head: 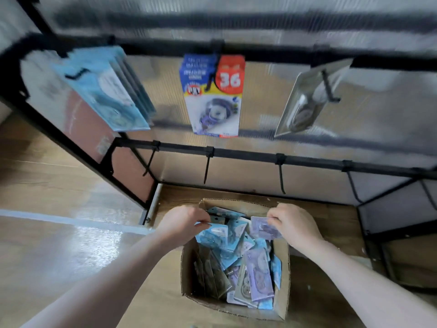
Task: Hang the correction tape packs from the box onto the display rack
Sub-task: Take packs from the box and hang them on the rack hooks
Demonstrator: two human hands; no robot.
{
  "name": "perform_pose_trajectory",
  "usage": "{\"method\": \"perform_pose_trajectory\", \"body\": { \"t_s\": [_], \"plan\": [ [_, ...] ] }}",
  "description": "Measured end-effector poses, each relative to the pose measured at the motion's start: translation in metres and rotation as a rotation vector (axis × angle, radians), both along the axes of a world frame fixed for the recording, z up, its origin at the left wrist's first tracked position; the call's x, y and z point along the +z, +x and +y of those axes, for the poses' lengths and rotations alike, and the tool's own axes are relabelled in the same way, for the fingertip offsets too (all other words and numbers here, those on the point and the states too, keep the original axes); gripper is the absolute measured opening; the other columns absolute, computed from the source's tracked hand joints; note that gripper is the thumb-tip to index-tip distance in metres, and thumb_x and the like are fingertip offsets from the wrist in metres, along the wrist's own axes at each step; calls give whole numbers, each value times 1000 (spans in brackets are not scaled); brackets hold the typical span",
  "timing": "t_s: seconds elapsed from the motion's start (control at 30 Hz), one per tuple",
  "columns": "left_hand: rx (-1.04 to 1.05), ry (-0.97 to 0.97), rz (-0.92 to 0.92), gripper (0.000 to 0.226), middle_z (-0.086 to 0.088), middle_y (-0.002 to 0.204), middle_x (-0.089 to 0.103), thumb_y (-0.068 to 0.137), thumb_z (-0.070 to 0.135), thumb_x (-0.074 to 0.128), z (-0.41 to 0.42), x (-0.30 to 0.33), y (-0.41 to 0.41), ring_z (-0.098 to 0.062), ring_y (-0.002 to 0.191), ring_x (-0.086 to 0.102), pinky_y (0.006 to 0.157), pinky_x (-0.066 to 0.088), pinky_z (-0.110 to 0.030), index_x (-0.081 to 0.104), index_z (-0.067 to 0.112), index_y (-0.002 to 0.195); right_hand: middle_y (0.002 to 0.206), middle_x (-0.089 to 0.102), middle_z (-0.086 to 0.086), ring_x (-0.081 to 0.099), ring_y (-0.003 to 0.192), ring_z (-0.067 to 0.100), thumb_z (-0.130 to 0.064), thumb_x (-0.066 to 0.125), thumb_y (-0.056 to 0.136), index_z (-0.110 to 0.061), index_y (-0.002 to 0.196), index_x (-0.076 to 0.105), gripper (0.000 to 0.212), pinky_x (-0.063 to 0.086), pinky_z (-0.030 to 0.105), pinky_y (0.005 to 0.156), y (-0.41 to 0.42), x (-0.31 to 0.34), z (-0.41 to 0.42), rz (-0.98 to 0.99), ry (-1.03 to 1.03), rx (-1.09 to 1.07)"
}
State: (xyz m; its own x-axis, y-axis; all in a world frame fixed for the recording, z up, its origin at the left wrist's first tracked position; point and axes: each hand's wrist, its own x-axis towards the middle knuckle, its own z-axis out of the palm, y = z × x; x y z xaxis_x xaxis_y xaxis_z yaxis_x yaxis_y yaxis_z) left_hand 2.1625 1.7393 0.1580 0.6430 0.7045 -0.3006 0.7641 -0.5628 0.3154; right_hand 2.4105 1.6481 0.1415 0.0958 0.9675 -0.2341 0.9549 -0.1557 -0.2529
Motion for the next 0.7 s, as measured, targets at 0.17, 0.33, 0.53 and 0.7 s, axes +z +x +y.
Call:
{"method": "perform_pose_trajectory", "body": {
  "t_s": [0.17,0.33,0.53,0.7],
  "plan": [
    [24,12,-50,18,7,98,68,89,32,58,-6,91,-6,-14,92,59,73,43,-25,69,23,99,78,46,-9,43,78,10,-30,42,97,-22,87,63,25,21,18,52,-7,87,-15,24,24,-37],
    [-32,39,-83,20,9,103,65,90,33,57,1,162,-7,-12,96,56,71,35,-21,69,21,102,82,47,-11,40,79,8,-28,42,98,-23,93,64,23,22,14,51,-10,159,-19,32,67,-1],
    [31,131,-149,18,9,99,67,88,37,59,23,212,-18,-14,93,59,71,39,-21,69,27,100,84,52,-7,44,81,9,-27,43,97,-20,93,65,24,34,22,61,-16,203,-2,29,151,17],
    [89,221,-224,20,8,97,66,89,34,58,30,235,-46,-13,91,58,67,36,-21,69,25,103,82,54,-7,47,80,10,-24,49,95,-19,88,66,20,36,24,64,-31,218,16,70,209,29]
  ]
}}
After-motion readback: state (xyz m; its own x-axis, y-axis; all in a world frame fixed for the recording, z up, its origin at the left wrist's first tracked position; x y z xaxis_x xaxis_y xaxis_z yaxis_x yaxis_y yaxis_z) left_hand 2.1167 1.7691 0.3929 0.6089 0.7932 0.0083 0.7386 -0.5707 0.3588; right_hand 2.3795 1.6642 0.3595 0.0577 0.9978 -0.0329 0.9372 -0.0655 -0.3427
